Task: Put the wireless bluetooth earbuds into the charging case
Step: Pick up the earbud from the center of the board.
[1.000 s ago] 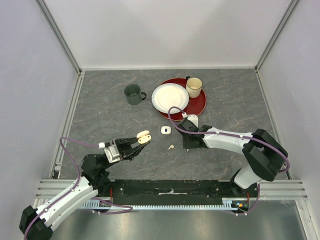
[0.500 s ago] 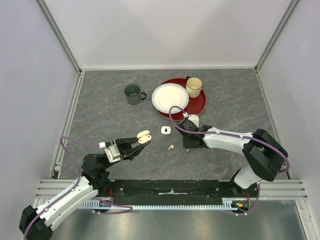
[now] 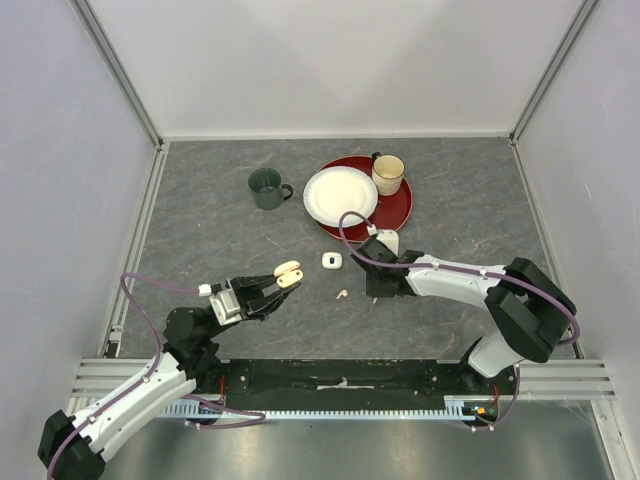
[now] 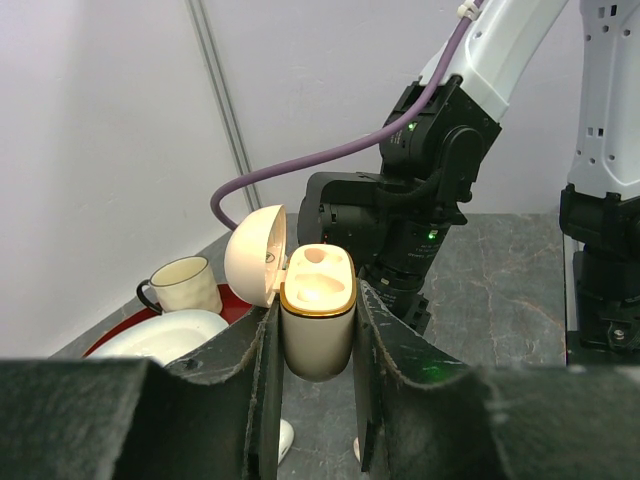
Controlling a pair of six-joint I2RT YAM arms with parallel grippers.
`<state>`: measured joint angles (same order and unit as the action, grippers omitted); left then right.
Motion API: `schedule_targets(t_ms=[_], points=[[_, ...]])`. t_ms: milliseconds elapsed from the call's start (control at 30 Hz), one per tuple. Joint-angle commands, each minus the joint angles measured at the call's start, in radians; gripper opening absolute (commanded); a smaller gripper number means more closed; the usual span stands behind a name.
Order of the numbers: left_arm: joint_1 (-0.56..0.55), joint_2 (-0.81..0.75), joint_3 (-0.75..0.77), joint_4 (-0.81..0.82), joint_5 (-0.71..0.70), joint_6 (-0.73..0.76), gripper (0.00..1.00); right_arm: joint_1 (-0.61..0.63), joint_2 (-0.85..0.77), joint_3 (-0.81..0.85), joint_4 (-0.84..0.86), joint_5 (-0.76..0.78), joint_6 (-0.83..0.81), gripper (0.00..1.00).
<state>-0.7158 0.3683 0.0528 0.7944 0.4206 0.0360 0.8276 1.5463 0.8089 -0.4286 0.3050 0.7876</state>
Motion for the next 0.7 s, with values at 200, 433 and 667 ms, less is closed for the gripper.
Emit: schedule_targets(t_ms=[200,433,667], points=[[-0.005,0.023,-0.018,0.035,0.003,0.033,0.02,0.015,-0.017,0.022,-0.016,-0.004,-0.067,0.37],[-0.007,0.024,-0.011,0.037,0.000,0.035,0.02,0.016,-0.014,0.024,-0.068,0.003,0.056,0.48],[-0.005,0.024,-0.013,0.037,-0.002,0.035,0.02,0.016,-0.014,0.015,-0.078,0.019,0.121,0.41]])
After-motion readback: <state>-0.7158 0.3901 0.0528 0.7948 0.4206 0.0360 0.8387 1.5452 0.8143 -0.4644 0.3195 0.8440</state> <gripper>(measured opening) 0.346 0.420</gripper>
